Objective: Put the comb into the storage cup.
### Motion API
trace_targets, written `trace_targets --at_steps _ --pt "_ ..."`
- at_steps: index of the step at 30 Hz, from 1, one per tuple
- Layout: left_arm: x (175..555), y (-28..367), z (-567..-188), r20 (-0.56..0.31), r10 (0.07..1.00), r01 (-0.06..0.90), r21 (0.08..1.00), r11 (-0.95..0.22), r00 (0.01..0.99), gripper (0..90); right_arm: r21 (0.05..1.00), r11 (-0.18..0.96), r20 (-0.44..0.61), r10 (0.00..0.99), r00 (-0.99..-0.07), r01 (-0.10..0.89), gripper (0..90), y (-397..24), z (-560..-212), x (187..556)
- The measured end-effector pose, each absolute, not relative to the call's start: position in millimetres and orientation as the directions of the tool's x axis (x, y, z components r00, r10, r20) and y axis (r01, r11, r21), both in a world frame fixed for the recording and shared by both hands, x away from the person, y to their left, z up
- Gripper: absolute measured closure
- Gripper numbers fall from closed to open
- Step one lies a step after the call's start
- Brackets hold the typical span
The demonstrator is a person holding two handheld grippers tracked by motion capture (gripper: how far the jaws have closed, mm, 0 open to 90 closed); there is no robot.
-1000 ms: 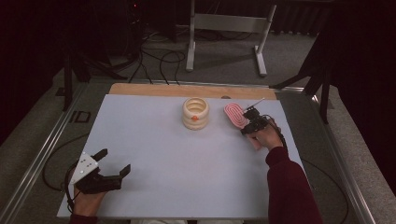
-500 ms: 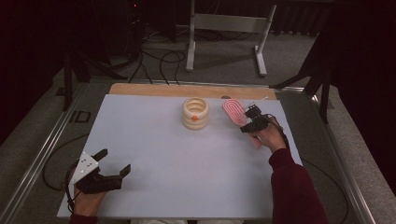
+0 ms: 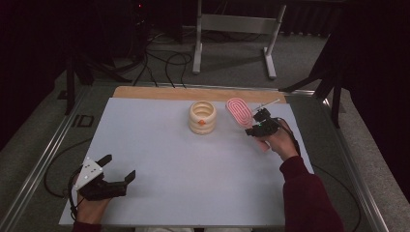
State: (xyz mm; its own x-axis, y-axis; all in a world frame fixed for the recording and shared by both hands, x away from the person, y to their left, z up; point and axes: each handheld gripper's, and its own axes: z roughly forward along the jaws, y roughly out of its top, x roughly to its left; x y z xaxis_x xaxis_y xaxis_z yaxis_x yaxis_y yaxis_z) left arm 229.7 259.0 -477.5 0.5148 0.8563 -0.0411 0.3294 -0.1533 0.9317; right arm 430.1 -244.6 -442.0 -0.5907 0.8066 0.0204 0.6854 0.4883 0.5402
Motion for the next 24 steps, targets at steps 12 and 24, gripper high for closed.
trace_targets --at_steps 12,24 --pt "229.9 259.7 -477.5 -0.042 0.859 0.334 0.93 -0.153 0.51 0.1 0.6 0.498 0.024 0.771 -0.636 0.626 70.0 -231.5 -426.7 416.4" --pt "229.8 259.8 -477.1 -0.042 0.862 0.334 0.931 -0.151 0.506 0.1 0.628 0.526 0.019 0.727 -0.686 0.574 70.0 -211.7 -418.4 402.6"
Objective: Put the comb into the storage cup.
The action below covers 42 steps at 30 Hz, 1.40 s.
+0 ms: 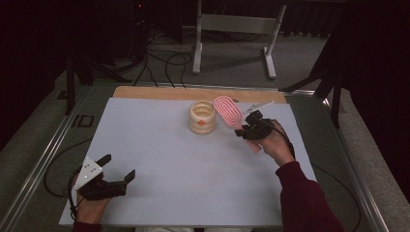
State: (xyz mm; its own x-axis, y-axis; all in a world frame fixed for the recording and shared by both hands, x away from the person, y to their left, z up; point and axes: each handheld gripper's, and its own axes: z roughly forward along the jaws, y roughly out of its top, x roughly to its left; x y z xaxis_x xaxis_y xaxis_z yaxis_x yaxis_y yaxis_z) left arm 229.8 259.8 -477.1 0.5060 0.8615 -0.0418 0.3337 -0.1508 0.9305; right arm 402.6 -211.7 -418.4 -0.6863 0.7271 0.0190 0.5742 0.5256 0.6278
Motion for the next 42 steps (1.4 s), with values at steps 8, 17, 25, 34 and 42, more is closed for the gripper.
trace_targets --at_steps 8,17,25,34,42 --pt "230.0 259.5 -477.2 -0.041 0.861 0.337 0.929 -0.153 0.506 0.1 0.648 0.532 0.023 0.702 -0.712 0.545 70.0 -197.4 -414.1 395.3" --pt "231.5 260.0 -478.0 -0.046 0.869 0.351 0.924 -0.15 0.492 0.1 0.67 0.533 0.036 0.672 -0.739 0.517 70.0 -181.7 -414.6 387.3" --pt "232.0 259.9 -477.8 -0.049 0.872 0.357 0.923 -0.147 0.486 0.1 0.686 0.527 0.051 0.653 -0.756 0.501 70.0 -168.2 -417.7 381.6" --pt "233.3 259.7 -478.0 -0.052 0.879 0.371 0.917 -0.146 0.473 0.1 0.703 0.527 0.058 0.627 -0.777 0.478 70.0 -152.7 -420.9 374.0" --pt "235.2 257.8 -478.3 -0.055 0.882 0.379 0.914 -0.145 0.468 0.1 0.713 0.527 0.058 0.614 -0.787 0.463 70.0 -139.9 -428.4 368.6"
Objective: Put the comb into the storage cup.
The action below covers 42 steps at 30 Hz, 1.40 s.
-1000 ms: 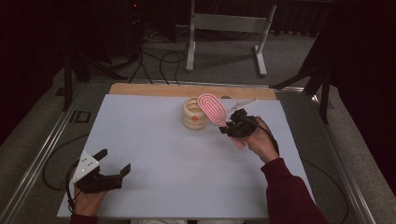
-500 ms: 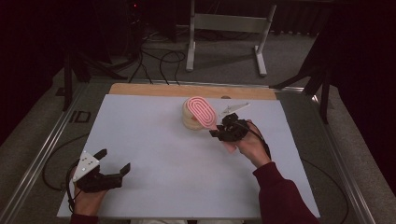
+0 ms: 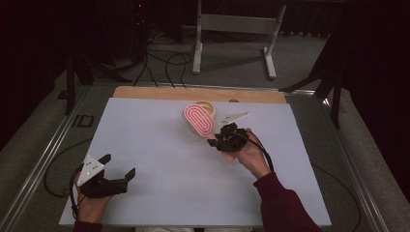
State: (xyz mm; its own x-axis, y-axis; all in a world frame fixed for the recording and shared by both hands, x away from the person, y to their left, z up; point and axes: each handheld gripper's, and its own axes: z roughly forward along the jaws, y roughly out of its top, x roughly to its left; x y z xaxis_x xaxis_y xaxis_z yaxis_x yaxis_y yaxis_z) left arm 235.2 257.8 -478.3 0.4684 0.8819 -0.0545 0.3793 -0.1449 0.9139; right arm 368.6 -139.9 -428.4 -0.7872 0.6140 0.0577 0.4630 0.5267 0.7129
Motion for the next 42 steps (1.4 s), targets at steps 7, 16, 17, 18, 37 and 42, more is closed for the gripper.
trace_targets --at_steps 7,16,17,18,37,42 --pt "235.8 256.2 -477.3 -0.055 0.88 0.376 0.916 -0.144 0.471 0.1 0.718 0.532 0.051 0.604 -0.795 0.449 70.0 -128.6 -434.6 364.9" --pt "236.6 252.2 -474.0 -0.053 0.879 0.375 0.915 -0.147 0.474 0.1 0.733 0.529 0.048 0.587 -0.808 0.428 70.0 -117.2 -440.2 358.9" --pt "236.6 251.6 -473.5 -0.055 0.878 0.376 0.915 -0.146 0.476 0.1 0.734 0.529 0.046 0.586 -0.809 0.426 70.0 -116.1 -441.0 358.4" --pt "236.6 250.4 -472.4 -0.054 0.877 0.375 0.915 -0.148 0.478 0.1 0.735 0.528 0.046 0.587 -0.809 0.425 70.0 -115.2 -441.7 357.9" --pt "250.6 219.7 -449.9 -0.074 0.854 0.378 0.914 -0.149 0.515 0.2 0.769 0.516 0.048 0.542 -0.839 0.377 70.0 -83.4 -450.9 344.1" --pt "254.7 212.4 -447.6 -0.074 0.848 0.376 0.914 -0.153 0.524 0.1 0.773 0.516 0.045 0.537 -0.843 0.37 70.0 -76.8 -451.9 341.4"
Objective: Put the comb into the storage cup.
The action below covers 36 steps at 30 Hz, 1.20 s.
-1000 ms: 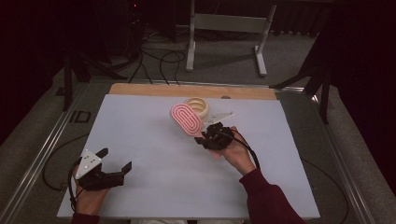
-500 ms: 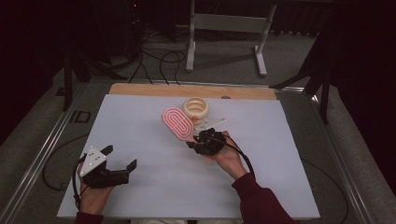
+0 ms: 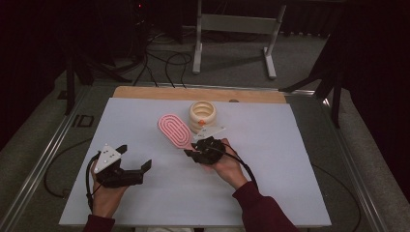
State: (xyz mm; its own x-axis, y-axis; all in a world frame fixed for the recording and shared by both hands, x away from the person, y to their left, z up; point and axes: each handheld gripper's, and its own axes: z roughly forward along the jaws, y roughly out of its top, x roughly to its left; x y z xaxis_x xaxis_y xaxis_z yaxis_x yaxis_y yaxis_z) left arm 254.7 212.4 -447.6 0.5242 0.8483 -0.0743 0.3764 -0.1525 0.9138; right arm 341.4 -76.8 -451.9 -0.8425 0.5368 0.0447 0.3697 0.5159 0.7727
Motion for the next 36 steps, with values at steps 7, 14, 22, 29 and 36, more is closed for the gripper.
trace_targets --at_steps 7,14,22,29,36 --pt "261.6 202.3 -445.0 -0.079 0.845 0.382 0.911 -0.154 0.529 0.1 0.784 0.503 0.054 0.528 -0.847 0.364 70.0 -68.5 -454.1 337.3" --pt "265.5 193.3 -444.3 -0.086 0.836 0.382 0.911 -0.154 0.541 0.1 0.795 0.499 0.049 0.512 -0.857 0.343 70.0 -58.9 -454.7 331.7" --pt "268.3 190.5 -442.4 -0.109 0.836 0.385 0.914 -0.13 0.539 0.1 0.81 0.491 0.047 0.489 -0.871 0.319 70.0 -45.9 -456.8 325.6" --pt "270.0 190.0 -443.4 -0.131 0.84 0.394 0.913 -0.105 0.527 0.1 0.819 0.483 0.051 0.475 -0.879 0.309 70.0 -37.3 -458.0 321.4" --pt "271.2 191.1 -443.5 -0.171 0.834 0.411 0.909 -0.072 0.524 0.2 0.825 0.48 0.051 0.462 -0.885 0.299 70.0 -30.6 -458.7 316.9"
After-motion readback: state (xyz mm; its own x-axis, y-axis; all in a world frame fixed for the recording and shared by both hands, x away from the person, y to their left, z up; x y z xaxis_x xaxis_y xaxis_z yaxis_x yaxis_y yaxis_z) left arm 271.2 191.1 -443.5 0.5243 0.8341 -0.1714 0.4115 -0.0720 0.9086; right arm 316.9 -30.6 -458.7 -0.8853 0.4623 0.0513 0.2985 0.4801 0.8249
